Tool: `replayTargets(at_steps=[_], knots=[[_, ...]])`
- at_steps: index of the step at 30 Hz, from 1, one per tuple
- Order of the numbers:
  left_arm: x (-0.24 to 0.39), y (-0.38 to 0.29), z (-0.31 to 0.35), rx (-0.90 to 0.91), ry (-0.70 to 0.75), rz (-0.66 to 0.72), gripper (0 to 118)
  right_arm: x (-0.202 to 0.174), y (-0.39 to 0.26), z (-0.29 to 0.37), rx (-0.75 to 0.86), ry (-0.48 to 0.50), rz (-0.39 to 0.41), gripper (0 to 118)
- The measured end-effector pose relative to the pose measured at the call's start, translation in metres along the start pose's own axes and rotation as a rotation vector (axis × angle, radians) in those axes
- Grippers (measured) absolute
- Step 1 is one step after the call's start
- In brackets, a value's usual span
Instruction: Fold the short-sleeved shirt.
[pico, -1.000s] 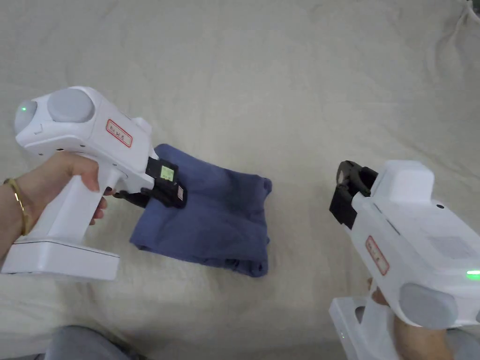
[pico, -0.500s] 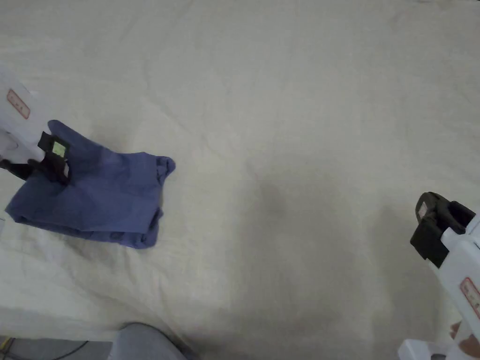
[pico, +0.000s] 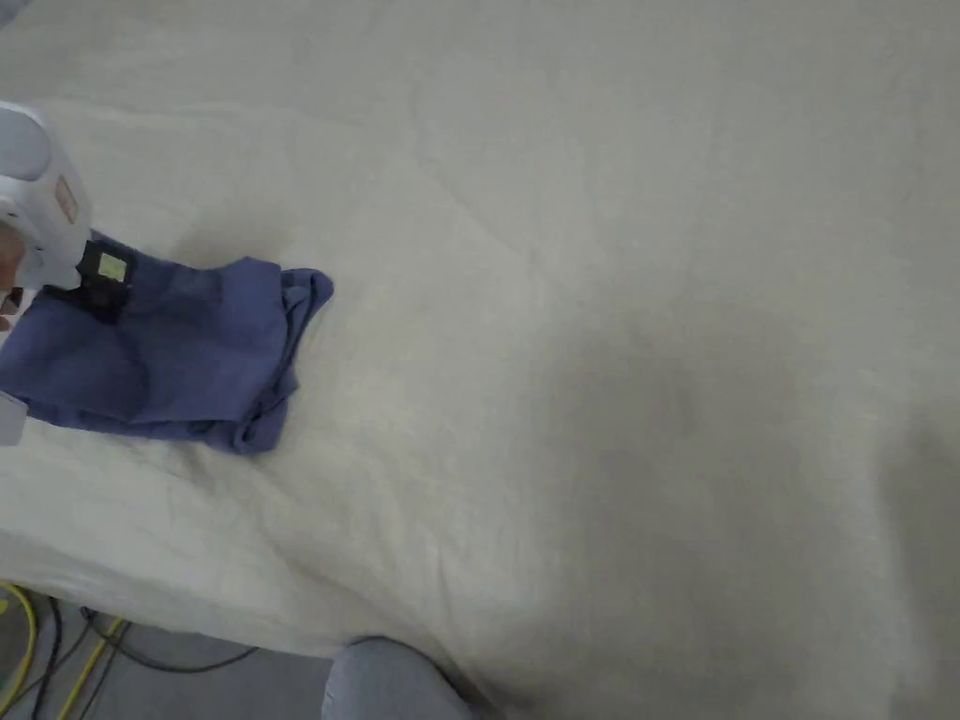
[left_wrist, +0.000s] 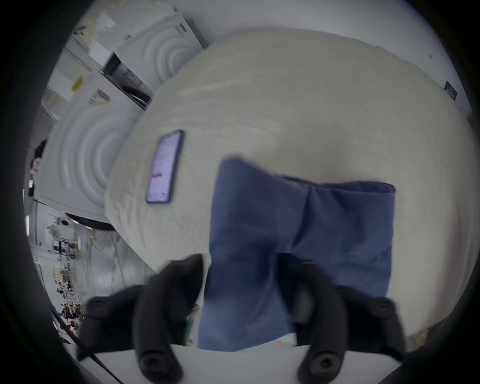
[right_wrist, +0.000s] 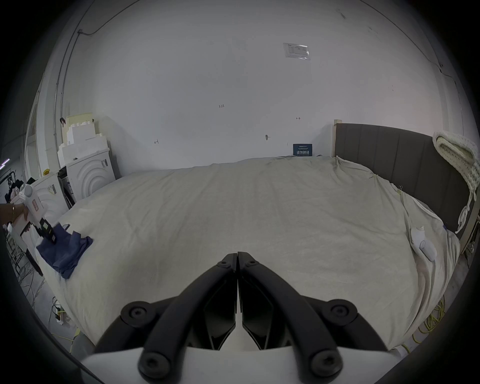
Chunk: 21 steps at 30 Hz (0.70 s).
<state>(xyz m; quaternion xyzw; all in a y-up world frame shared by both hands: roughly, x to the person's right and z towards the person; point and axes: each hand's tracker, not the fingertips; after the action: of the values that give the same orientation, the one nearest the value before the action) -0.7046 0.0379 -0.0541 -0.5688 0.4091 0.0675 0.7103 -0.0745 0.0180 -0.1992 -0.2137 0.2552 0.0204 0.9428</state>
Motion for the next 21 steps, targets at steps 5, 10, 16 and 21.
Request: replayTargets(at_steps=[5,10,16,21], knots=[[-0.009,-0.005,0.025,0.220,0.081,0.045,118,0.004,0.007,0.005,0.021,0.008,-0.002,0],[0.011,-0.017,0.104,0.580,0.116,0.132,118,0.019,0.014,0.014,0.057,0.010,0.011,0],[0.063,-0.036,0.182,0.919,-0.013,0.189,118,0.042,0.036,0.030,0.116,-0.003,0.034,0],[0.131,-0.062,0.223,1.045,-0.179,0.239,118,0.064,0.056,0.045,0.170,-0.021,0.024,0]])
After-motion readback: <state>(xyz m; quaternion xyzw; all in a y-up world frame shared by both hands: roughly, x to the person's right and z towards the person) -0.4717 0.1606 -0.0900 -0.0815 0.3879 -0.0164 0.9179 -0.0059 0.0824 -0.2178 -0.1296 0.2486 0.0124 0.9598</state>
